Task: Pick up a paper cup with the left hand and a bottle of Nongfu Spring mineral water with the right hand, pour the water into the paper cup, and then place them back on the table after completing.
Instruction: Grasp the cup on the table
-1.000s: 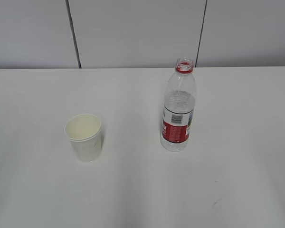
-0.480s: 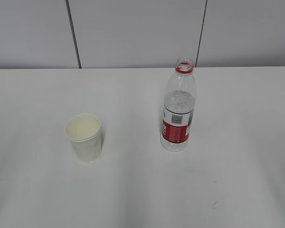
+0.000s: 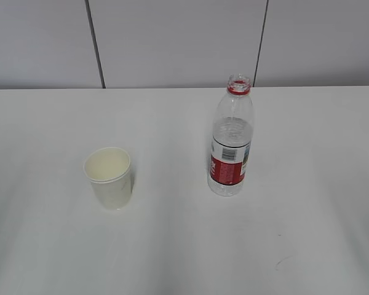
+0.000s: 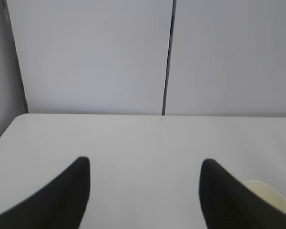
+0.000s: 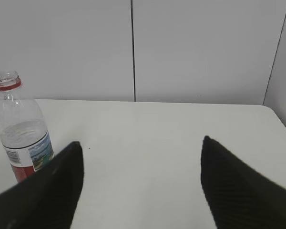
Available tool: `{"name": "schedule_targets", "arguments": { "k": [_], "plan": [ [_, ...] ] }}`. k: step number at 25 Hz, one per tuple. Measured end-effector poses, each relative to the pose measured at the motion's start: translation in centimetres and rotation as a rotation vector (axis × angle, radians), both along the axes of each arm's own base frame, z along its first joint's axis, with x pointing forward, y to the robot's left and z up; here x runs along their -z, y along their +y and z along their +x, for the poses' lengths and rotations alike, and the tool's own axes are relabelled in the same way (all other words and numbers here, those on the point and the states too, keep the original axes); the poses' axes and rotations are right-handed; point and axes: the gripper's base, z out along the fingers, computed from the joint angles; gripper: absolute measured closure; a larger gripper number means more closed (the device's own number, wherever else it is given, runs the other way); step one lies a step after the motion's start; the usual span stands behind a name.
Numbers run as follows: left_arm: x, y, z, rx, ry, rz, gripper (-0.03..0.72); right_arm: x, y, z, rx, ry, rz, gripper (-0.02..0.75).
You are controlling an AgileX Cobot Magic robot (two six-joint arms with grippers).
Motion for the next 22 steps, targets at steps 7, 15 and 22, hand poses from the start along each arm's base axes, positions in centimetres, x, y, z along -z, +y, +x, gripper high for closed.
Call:
{"name": "schedule_targets", "arguments": {
  "k": [7, 15, 22],
  "plan": [
    [-0.4, 0.1, 2.2, -0.012, -0.039, -0.007, 0.239, 0.6, 0.0, 0.3, 0.003, -0.034, -0.005, 0.170],
    [0.8, 0.0, 5.1, -0.004, 0.044, 0.068, 0.239, 1.3, 0.0, 2.4, 0.004, 0.031, -0.025, 0.170],
    [2.0, -0.5, 7.0, 0.039, 0.101, 0.099, 0.175, 1.7, 0.0, 4.3, 0.002, 0.056, -0.038, 0.170]
  ]
}}
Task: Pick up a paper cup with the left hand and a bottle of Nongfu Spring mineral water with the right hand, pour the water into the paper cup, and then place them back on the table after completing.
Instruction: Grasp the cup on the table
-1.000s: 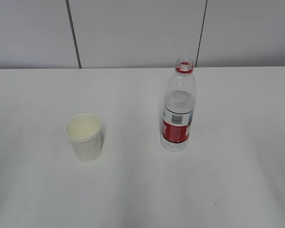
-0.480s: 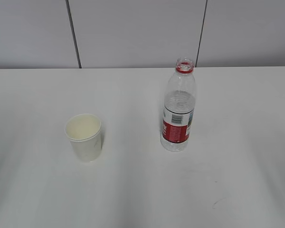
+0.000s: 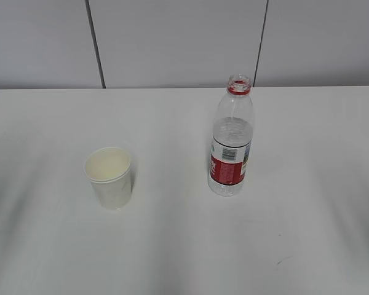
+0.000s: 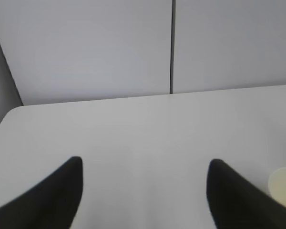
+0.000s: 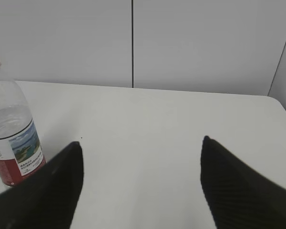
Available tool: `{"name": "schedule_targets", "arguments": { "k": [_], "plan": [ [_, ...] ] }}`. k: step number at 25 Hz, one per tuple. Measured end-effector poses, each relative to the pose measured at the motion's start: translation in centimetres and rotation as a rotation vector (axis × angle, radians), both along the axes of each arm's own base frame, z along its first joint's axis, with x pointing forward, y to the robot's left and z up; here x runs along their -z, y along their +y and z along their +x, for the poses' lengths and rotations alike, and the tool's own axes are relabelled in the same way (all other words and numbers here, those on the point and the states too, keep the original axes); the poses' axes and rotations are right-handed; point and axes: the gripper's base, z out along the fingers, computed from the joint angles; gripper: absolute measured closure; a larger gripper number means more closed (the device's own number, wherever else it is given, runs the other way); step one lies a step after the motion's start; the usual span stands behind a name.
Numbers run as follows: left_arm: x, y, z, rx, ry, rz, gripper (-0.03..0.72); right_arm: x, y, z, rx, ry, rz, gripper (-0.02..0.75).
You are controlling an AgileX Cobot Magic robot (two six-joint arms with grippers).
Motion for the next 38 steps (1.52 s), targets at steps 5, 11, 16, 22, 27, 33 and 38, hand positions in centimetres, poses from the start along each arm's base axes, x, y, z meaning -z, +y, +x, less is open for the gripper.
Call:
{"name": "schedule_targets", "arguments": {
  "k": [5, 11, 16, 22, 27, 33, 38],
  "plan": [
    [0.7, -0.6, 1.0, 0.038, 0.027, 0.004, 0.089, 0.0, 0.0, 0.6, 0.000, -0.009, 0.000, 0.170],
    [1.7, -1.2, 2.2, 0.065, 0.053, 0.005, 0.086, 0.2, 0.1, 1.4, -0.005, -0.015, -0.013, 0.170],
    [3.2, -2.4, 3.4, 0.123, 0.108, 0.009, 0.086, 0.4, 0.1, 2.1, -0.006, -0.011, -0.015, 0.170],
    [5.0, -4.1, 4.2, 0.204, 0.169, 0.020, 0.092, 0.8, 0.2, 2.8, -0.018, -0.001, -0.020, 0.170],
    [6.3, -4.8, 4.8, 0.224, 0.220, 0.026, 0.096, 1.2, 0.5, 3.3, -0.055, 0.014, -0.039, 0.170],
    [7.0, -4.9, 5.1, 0.224, 0.240, 0.027, 0.097, 1.9, 1.4, 4.8, -0.155, 0.003, -0.064, 0.170],
    [6.9, -5.0, 5.1, 0.228, 0.226, 0.025, 0.099, 2.5, 2.9, 6.1, -0.333, -0.035, -0.126, 0.170]
  ]
}}
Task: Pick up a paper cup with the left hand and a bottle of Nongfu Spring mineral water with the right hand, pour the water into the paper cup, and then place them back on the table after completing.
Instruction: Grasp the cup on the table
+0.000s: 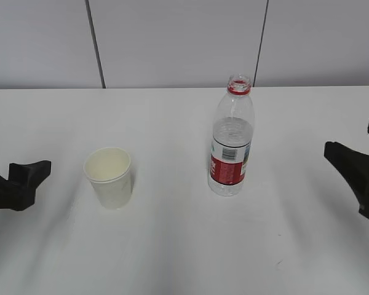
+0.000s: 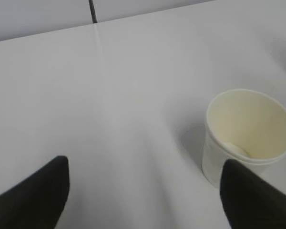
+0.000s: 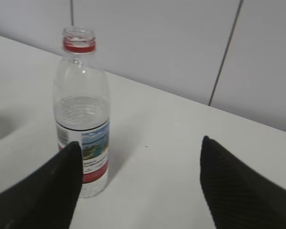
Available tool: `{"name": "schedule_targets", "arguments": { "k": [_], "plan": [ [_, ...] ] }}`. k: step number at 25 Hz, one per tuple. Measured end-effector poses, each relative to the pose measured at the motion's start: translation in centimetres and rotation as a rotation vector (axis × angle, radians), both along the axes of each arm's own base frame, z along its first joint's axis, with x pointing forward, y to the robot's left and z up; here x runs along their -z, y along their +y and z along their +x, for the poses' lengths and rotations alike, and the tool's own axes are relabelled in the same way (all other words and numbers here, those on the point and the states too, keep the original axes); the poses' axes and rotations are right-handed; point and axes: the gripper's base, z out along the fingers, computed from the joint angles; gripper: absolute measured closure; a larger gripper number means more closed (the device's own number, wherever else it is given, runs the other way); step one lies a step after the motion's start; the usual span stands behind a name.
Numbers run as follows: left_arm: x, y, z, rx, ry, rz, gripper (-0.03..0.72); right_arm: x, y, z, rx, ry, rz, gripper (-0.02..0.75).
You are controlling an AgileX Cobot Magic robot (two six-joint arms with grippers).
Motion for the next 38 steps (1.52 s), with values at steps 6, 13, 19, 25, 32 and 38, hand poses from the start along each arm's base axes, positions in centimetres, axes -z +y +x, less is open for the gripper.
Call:
{"name": "schedule_targets", "arguments": {
  "k": [6, 13, 19, 25, 32, 38],
  "plan": [
    [-0.1, 0.0, 0.0, 0.004, -0.013, -0.001, 0.099, 0.8, 0.4, 1.8, -0.043, 0.051, 0.007, 0.170],
    [-0.1, -0.3, 0.1, 0.054, -0.058, 0.021, 0.099, 1.5, 0.8, 2.7, -0.081, 0.048, 0.048, 0.170],
    [2.3, -0.8, -0.8, 0.141, -0.083, 0.036, 0.101, 2.9, 0.9, 3.2, -0.085, 0.108, 0.056, 0.170],
    [4.9, -1.5, -0.8, 0.225, -0.024, 0.050, 0.101, 4.4, 1.0, 3.9, -0.094, 0.163, 0.073, 0.170],
    [7.3, -2.4, -0.3, 0.298, -0.045, -0.015, 0.101, 5.7, 1.5, 4.7, -0.139, 0.146, 0.149, 0.170],
    [10.3, -2.5, -0.2, 0.300, 0.072, -0.009, 0.101, 6.7, 1.7, 5.1, -0.164, 0.137, 0.164, 0.170]
  ]
}}
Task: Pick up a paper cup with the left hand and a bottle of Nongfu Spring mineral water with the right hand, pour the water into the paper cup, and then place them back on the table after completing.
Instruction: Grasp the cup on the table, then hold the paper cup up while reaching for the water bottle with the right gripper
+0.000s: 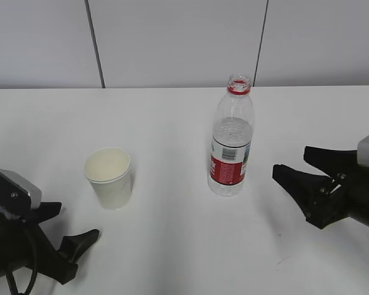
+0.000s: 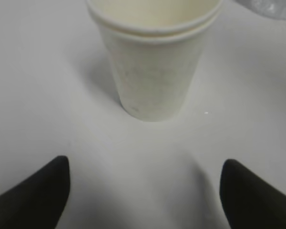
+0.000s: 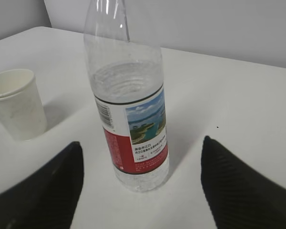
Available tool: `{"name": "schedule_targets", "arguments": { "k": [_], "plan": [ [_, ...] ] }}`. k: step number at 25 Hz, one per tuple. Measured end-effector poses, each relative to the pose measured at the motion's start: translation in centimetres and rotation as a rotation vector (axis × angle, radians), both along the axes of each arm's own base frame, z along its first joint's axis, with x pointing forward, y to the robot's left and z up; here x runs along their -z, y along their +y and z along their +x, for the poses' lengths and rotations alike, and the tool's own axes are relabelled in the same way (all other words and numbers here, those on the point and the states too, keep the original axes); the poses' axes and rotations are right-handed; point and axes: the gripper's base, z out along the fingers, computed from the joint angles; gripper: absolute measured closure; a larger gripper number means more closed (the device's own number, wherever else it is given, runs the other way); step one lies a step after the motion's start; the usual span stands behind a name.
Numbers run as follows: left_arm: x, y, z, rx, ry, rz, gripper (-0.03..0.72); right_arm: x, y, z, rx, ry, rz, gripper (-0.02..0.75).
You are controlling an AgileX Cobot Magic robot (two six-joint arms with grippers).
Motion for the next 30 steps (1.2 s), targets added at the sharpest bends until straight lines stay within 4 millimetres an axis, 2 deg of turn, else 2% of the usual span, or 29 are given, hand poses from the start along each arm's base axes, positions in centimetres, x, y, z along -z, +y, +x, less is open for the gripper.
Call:
{"name": "schedule_targets", "arguments": {
  "k": [4, 12, 19, 26, 30],
  "plan": [
    [0.5, -0.2, 0.7, 0.002, 0.002, 0.000, 0.101, 0.8, 0.0, 0.1, -0.004, 0.022, 0.000, 0.170],
    [-0.2, -1.4, 3.1, 0.028, -0.041, -0.093, 0.097, 1.9, 0.0, 0.3, -0.004, 0.060, -0.014, 0.170],
    [-0.9, -2.2, 5.3, 0.041, -0.109, -0.118, 0.097, 2.1, 0.0, 0.5, -0.002, 0.064, -0.014, 0.170],
    [0.3, -2.9, 6.8, 0.085, -0.107, -0.117, 0.097, 2.1, 0.0, 0.5, -0.001, 0.063, -0.016, 0.170],
    [0.9, -3.0, 7.0, 0.087, -0.092, -0.112, 0.101, 2.1, 0.0, 0.5, -0.001, 0.063, -0.016, 0.170]
  ]
}}
